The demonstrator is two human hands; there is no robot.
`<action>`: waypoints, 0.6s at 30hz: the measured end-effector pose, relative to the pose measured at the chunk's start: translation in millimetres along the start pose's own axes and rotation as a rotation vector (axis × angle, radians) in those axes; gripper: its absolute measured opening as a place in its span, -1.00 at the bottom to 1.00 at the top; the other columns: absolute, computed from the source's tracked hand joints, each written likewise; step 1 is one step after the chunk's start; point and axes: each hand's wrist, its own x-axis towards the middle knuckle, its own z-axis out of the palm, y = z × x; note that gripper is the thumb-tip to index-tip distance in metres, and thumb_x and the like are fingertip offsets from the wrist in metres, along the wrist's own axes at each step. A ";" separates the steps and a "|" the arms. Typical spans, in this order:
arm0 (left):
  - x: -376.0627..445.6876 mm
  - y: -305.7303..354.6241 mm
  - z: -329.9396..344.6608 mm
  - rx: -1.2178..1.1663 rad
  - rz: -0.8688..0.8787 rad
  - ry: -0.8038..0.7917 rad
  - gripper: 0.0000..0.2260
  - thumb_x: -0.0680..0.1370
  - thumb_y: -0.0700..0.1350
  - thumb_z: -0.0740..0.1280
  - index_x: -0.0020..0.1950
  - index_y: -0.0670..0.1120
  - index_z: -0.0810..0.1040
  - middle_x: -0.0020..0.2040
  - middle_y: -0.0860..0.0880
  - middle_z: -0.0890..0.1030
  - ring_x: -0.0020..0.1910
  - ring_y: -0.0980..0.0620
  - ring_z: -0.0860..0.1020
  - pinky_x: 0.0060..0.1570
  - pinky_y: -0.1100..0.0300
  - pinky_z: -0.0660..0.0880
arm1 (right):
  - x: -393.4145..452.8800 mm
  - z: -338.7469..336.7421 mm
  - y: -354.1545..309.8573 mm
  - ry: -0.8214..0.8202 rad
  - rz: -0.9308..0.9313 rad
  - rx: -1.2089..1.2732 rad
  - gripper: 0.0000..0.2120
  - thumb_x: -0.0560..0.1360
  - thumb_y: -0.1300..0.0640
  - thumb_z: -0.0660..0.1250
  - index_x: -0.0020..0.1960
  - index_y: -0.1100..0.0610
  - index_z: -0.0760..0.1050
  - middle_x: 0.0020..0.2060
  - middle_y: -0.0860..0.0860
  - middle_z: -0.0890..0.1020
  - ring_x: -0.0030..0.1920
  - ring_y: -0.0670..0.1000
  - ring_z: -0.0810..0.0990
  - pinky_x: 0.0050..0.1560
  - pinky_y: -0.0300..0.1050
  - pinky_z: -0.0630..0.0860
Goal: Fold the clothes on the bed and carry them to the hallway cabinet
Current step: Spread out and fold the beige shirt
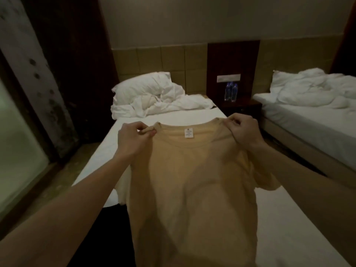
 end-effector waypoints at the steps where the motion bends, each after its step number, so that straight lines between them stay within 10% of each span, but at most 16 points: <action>1: 7.5 -20.2 20.5 0.035 -0.031 -0.016 -0.84 0.36 0.23 0.46 -0.32 0.23 0.56 -0.21 0.07 0.63 -0.11 0.10 0.57 -0.13 0.18 0.44 | 5.0 18.9 18.6 -0.025 0.025 -0.021 -0.82 0.57 0.01 0.35 -0.09 0.10 0.62 -0.26 -0.04 0.63 -0.19 -0.05 0.59 -0.15 -0.13 0.50; 18: 1.9 -272.7 268.7 0.379 -0.111 -0.247 -0.83 0.47 0.11 0.43 -0.14 0.04 0.57 -0.13 0.06 0.59 -0.05 -0.04 0.43 -0.02 0.05 0.28 | 6.9 269.9 283.1 -0.363 0.233 -0.360 -0.79 0.58 0.00 0.29 -0.06 0.12 0.59 -0.11 0.11 0.64 -0.07 0.17 0.57 -0.04 0.09 0.50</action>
